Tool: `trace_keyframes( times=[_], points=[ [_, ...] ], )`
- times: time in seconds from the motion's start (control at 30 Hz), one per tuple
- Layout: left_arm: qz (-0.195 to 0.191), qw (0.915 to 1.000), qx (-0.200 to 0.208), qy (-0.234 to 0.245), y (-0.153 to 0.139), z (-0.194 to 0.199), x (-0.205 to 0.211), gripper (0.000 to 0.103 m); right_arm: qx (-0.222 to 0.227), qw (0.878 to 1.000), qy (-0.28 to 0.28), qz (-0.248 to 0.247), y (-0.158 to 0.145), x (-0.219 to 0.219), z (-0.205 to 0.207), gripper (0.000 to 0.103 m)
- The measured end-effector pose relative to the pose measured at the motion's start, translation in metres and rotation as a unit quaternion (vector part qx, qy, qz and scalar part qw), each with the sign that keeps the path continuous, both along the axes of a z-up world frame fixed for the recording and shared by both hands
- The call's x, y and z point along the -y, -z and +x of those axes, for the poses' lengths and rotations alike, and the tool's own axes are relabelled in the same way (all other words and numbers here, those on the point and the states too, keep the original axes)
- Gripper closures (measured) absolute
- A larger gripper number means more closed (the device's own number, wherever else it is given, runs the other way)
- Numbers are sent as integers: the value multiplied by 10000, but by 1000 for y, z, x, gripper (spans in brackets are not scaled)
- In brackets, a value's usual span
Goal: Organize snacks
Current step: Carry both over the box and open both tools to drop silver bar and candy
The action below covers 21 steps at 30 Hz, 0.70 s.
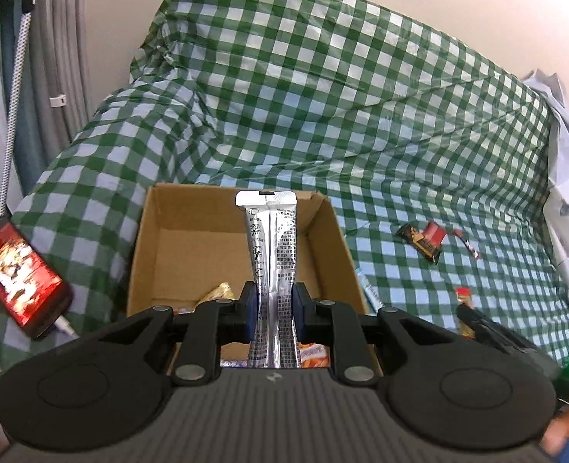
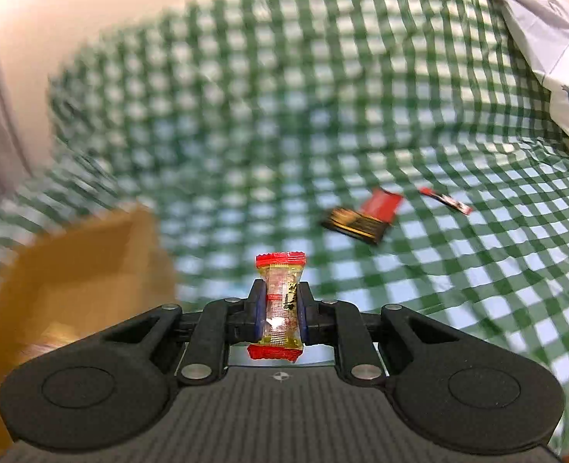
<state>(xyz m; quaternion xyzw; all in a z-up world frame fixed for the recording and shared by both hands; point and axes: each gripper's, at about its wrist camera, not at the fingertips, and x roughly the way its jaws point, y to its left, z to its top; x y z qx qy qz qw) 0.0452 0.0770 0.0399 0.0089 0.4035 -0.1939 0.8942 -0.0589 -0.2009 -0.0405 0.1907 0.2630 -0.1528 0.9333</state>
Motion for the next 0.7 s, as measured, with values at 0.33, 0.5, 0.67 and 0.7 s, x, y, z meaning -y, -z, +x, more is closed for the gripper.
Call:
trace_keyframes(
  times=[0.33, 0.5, 0.67, 0.7],
  points=[
    [114, 9999, -8, 53, 14, 4, -26, 82, -12, 9922, -1214, -297, -46, -96, 10, 86],
    [255, 9997, -24, 40, 24, 18, -29, 82, -145, 9889, -1433, -362, -48, -113, 30, 86],
    [395, 9992, -59, 95, 37, 36, -25, 82, -313, 9872, -1527, -333, -40, -116, 48, 85],
    [423, 9990, -78, 97, 41, 40, -24, 82, -353, 9869, -1540, -327, -37, -116, 54, 85]
  ],
)
